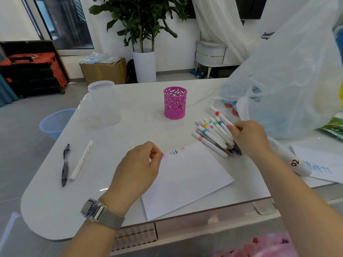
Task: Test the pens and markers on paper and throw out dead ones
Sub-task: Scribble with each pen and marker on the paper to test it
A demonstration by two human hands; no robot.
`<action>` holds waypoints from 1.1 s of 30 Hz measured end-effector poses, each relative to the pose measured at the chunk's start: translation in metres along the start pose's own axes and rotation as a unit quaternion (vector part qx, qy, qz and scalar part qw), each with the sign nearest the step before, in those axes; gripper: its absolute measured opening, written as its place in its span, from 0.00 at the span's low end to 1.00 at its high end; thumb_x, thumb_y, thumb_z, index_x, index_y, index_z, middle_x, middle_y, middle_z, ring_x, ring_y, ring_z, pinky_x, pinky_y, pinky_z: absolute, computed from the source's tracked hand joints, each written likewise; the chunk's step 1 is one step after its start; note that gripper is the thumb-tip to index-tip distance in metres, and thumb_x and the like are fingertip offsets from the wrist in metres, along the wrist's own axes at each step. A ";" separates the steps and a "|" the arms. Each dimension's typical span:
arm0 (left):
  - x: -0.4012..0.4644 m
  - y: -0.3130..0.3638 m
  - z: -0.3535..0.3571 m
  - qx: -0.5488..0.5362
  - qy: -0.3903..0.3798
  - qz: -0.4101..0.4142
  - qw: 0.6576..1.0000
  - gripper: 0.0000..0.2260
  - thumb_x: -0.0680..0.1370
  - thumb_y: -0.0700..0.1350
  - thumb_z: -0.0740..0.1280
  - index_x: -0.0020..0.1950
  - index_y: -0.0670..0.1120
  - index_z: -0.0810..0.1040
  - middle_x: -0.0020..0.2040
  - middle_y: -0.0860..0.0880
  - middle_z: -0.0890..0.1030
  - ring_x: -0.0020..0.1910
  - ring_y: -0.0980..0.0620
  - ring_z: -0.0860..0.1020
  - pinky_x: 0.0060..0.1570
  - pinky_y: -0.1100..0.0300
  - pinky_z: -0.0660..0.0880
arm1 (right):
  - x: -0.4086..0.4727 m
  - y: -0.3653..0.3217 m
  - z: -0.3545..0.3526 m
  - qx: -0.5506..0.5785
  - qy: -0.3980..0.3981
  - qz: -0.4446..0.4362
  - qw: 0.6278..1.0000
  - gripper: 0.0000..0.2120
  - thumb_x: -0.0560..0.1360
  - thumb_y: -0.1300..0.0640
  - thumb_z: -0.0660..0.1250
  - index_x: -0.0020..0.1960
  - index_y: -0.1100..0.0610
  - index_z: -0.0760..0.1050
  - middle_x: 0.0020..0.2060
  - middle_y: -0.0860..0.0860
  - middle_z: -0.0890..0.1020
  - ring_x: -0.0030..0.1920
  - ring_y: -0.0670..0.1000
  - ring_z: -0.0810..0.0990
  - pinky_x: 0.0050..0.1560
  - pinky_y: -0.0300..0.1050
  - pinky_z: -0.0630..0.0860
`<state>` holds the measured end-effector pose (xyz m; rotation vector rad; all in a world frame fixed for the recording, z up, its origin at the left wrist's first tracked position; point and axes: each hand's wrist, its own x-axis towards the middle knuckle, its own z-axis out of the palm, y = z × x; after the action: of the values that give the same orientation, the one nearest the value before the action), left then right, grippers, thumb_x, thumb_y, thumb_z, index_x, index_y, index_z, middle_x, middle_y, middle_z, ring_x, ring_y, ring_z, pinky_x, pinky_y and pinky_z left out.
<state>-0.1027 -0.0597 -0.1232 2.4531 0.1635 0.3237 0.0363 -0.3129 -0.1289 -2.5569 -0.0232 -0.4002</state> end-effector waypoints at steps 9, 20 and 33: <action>0.001 -0.003 0.001 0.023 -0.022 0.000 1.000 0.06 0.79 0.50 0.60 0.46 0.52 0.75 0.44 0.57 0.77 0.40 0.55 0.76 0.45 0.54 0.76 | -0.003 -0.009 0.024 -0.108 0.024 0.000 0.994 0.13 0.78 0.53 0.61 0.39 0.59 0.76 0.46 0.60 0.76 0.53 0.62 0.68 0.41 0.50 0.67; 0.011 -0.056 -0.041 0.097 0.079 -0.130 0.984 0.05 0.76 0.49 0.64 0.45 0.49 0.76 0.50 0.47 0.79 0.52 0.45 0.76 0.50 0.52 0.74 | -0.079 -0.095 0.015 -0.022 -0.218 -0.158 0.963 0.09 0.76 0.51 0.62 0.49 0.48 0.80 0.40 0.42 0.79 0.39 0.44 0.75 0.42 0.42 0.73; 0.021 -0.103 -0.054 0.227 0.002 -0.323 0.919 0.16 0.79 0.47 0.60 0.64 0.40 0.70 0.68 0.40 0.64 0.63 0.39 0.65 0.52 0.51 0.69 | -0.087 -0.114 0.022 0.034 -0.188 -0.143 0.971 0.10 0.74 0.56 0.63 0.51 0.46 0.80 0.39 0.42 0.80 0.36 0.41 0.75 0.41 0.42 0.75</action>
<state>-0.1011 0.0566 -0.1426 2.6580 1.1314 -0.0120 -0.0519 -0.1990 -0.1130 -2.5280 -0.5396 -0.0109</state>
